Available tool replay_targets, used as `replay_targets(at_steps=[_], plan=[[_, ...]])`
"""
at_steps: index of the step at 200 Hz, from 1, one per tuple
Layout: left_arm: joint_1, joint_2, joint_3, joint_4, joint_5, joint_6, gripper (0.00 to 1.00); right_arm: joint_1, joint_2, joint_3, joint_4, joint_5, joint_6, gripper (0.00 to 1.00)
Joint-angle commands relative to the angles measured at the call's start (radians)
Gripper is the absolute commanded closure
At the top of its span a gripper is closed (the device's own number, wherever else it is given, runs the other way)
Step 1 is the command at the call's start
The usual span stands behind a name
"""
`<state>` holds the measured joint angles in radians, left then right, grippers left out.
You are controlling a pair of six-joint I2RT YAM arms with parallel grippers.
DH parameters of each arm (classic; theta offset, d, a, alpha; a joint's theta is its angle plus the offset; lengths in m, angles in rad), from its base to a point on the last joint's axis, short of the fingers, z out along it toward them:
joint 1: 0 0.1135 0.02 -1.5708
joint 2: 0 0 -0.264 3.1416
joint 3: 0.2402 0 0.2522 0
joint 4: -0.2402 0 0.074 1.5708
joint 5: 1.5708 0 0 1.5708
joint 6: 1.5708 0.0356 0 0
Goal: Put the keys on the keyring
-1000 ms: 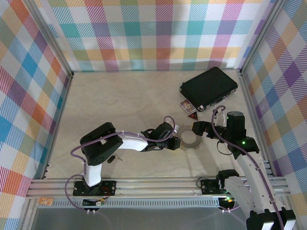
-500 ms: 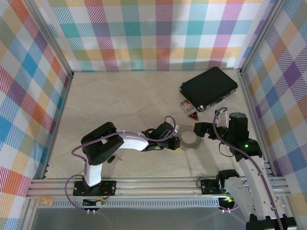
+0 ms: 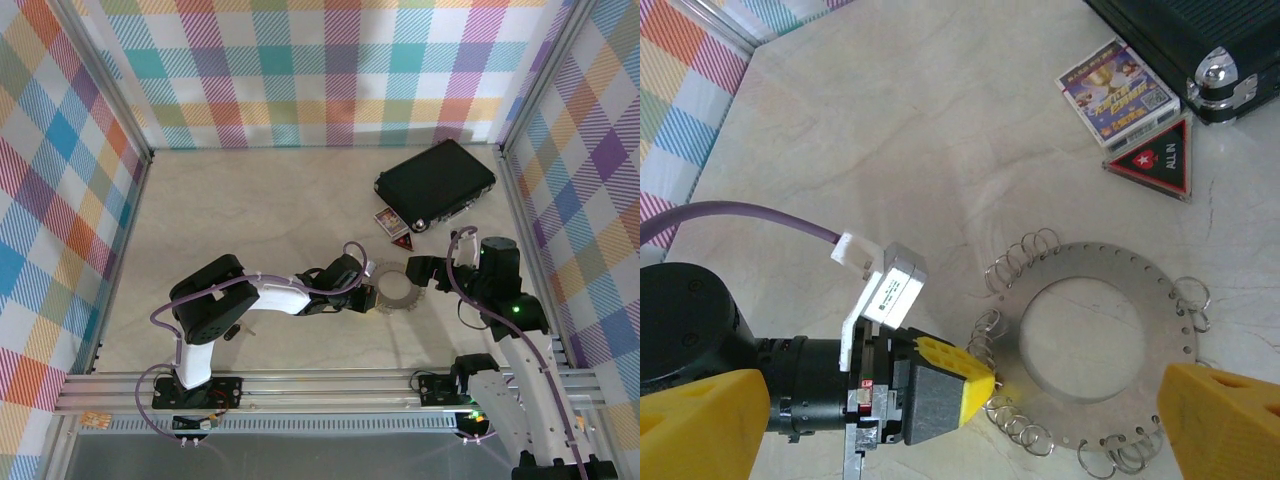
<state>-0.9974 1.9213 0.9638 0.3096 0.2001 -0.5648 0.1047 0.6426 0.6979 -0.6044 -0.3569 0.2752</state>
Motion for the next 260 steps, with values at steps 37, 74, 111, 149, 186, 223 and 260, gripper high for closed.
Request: replay_targets(at_steps=[37, 74, 111, 149, 186, 223, 260], plan=[[-0.011, -0.193, -0.075, -0.051, -0.042, 0.101, 1.0, -0.003, -0.022, 0.012, 0.006, -0.025, 0.0, 0.0], [-0.014, -0.364, -0.083, -0.198, -0.097, 0.26, 1.0, -0.003, -0.02, -0.003, 0.079, -0.124, 0.023, 0.05], [-0.015, -0.558, -0.117, -0.234, -0.145, 0.384, 1.0, -0.002, -0.022, 0.0, 0.18, -0.29, 0.045, 0.1], [-0.017, -0.75, -0.135, -0.253, -0.191, 0.509, 1.0, 0.003, -0.038, -0.029, 0.376, -0.505, 0.129, 0.22], [-0.017, -0.893, -0.126, -0.281, -0.164, 0.591, 1.0, 0.052, -0.082, -0.098, 0.612, -0.569, 0.229, 0.45], [-0.017, -0.962, -0.074, -0.363, -0.158, 0.661, 1.0, 0.183, -0.091, -0.087, 0.711, -0.583, 0.2, 0.54], [-0.017, -0.996, -0.043, -0.408, -0.159, 0.675, 1.0, 0.363, -0.052, -0.024, 0.555, -0.498, -0.031, 0.27]])
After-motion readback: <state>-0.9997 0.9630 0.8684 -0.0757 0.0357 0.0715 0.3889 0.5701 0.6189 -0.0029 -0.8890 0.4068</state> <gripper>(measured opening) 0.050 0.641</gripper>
